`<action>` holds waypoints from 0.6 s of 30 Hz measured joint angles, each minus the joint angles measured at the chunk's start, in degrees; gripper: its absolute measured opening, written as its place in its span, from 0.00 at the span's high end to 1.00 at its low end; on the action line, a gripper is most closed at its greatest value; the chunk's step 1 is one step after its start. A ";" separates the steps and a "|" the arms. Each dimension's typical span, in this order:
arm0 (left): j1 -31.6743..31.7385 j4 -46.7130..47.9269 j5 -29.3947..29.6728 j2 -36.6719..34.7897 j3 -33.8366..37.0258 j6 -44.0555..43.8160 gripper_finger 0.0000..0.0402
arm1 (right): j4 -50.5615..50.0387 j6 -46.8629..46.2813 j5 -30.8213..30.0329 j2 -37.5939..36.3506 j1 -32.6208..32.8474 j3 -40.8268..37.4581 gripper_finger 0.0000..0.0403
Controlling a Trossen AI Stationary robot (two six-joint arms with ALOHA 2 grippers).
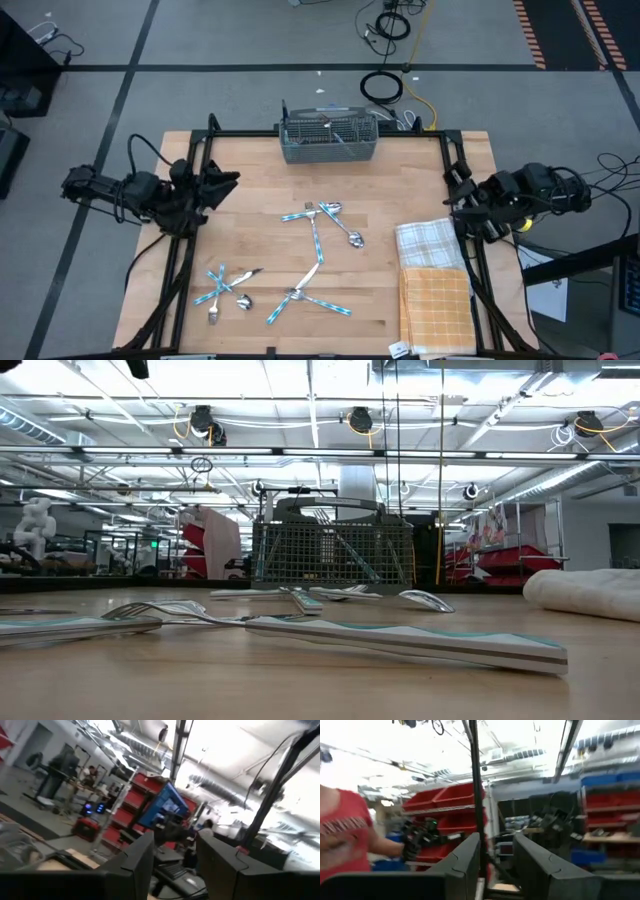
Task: Sort silverware
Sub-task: Put the spoon into the silverware rack
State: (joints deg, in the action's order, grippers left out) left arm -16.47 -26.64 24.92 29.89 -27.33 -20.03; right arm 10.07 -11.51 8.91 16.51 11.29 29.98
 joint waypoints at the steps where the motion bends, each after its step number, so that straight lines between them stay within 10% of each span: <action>1: 0.00 -0.05 -0.25 0.00 0.00 -0.83 0.62 | 0.00 -1.00 -0.11 0.15 0.00 0.00 0.74; 18: -0.06 0.04 -7.00 5.00 -0.07 -0.42 0.62 | -14.46 5.74 1.95 6.91 -0.35 -0.04 0.76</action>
State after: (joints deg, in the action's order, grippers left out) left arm -16.53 -26.61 17.92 34.89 -27.40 -20.46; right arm -4.40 -5.77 10.85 23.41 10.94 29.93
